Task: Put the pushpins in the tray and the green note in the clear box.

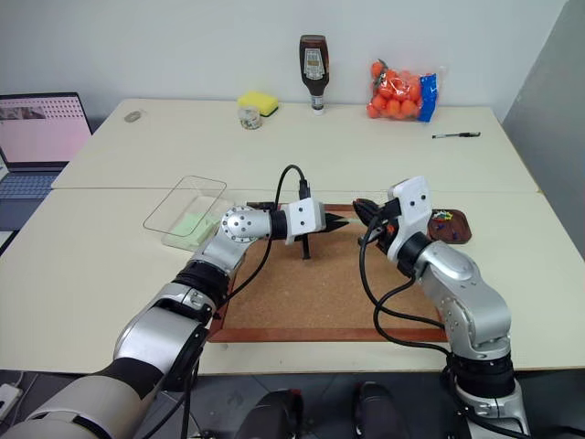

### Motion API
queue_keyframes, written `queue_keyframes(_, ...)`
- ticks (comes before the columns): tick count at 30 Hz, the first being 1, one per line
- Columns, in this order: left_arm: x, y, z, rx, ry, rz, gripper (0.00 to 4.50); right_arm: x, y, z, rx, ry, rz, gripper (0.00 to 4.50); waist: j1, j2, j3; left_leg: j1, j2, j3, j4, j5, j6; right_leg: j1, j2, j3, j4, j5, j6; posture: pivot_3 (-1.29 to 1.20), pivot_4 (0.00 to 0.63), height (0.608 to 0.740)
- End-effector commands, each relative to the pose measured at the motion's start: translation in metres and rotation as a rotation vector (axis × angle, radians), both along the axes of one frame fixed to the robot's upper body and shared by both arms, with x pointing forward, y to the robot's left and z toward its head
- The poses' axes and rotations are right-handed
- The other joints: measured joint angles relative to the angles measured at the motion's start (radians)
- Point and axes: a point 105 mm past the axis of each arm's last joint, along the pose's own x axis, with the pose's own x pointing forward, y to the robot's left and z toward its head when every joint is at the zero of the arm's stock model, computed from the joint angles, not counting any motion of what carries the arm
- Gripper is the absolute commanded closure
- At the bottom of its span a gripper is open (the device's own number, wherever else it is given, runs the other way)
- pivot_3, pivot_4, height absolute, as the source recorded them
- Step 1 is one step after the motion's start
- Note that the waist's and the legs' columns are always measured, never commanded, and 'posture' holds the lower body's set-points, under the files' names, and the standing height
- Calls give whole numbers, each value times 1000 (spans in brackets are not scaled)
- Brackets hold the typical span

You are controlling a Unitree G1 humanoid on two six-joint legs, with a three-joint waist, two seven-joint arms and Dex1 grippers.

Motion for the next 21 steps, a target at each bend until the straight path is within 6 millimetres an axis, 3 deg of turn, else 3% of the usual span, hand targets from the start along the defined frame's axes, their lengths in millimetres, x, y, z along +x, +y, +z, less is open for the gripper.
queue_keyframes(1, -2, -2, 7, -7, -51, -15, 4464, -5, -9, 25, 38, -87, -32, 4500, 0, 0, 0, 0, 0, 0, 0, 0, 0, 0, 0, 0, 0, 0, 0, 0, 150, 740)
queue_keyframes(3, -2, -1, 7, -14, -50, -7, 4464, -6, -18, 25, 32, -88, -64, 4500, 0, 0, 0, 0, 0, 0, 0, 0, 0, 0, 0, 0, 0, 0, 0, 0, 150, 740)
queue_keyframes(7, 0, 8, 15, -82, 6, 31, 4464, -4, -56, 14, -58, -61, -202, 4500, 1, 0, 0, 0, -1, 0, 0, 0, 0, 0, 0, 0, 0, 0, 0, 0, 150, 740)
queue_keyframes(12, -5, 20, 23, -128, 48, 67, 4464, 8, -99, -12, -176, -1, -350, 4500, -3, 0, 0, 0, 0, 1, 0, 0, 0, 0, 0, 1, 0, 0, 0, 0, 150, 740)
queue_keyframes(21, -11, 27, 24, -128, 69, 104, 4464, 48, -139, -54, -365, 79, -469, 4500, -6, 0, 0, 5, 1, 7, 0, 0, 0, 1, 1, 3, 4, 0, 0, 0, 150, 740)
